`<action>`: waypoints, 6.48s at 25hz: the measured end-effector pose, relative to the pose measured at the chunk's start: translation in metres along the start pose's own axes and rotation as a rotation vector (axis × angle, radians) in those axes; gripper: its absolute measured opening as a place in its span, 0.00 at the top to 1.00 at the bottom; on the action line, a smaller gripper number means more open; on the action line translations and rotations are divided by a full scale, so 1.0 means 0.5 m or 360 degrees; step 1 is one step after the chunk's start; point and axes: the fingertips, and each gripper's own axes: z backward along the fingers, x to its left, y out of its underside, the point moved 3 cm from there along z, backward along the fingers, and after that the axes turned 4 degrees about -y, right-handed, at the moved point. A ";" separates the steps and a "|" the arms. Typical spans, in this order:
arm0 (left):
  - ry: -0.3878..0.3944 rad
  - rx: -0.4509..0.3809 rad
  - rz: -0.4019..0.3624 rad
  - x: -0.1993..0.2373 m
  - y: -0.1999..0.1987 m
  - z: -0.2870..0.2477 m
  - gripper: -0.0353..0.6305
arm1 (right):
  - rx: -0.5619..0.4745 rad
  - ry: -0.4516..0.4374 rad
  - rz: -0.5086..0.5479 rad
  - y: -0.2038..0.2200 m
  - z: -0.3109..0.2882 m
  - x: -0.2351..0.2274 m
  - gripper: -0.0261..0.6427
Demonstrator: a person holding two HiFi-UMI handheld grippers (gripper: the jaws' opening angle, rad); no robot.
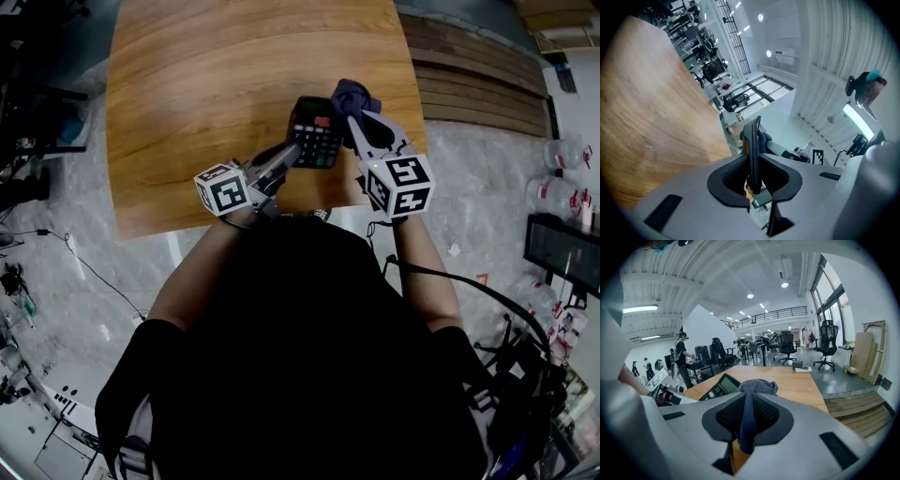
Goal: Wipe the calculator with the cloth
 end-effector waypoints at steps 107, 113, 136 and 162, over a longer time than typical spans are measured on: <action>0.0621 -0.0299 0.1108 -0.173 -0.119 -0.006 0.84 | -0.0752 -0.0289 0.0325 -0.075 -0.028 0.126 0.89; 0.0626 -0.0302 0.1169 -0.163 -0.115 0.008 0.84 | -0.0880 0.0013 0.0223 -0.106 0.021 -0.018 0.89; 0.0588 -0.0391 0.1182 -0.136 -0.134 0.012 0.84 | -0.0834 -0.0155 0.0228 -0.083 0.018 0.074 0.89; 0.0451 -0.0376 0.1093 -0.072 -0.120 -0.011 0.84 | -0.0740 -0.0067 0.0170 0.000 0.086 0.072 0.89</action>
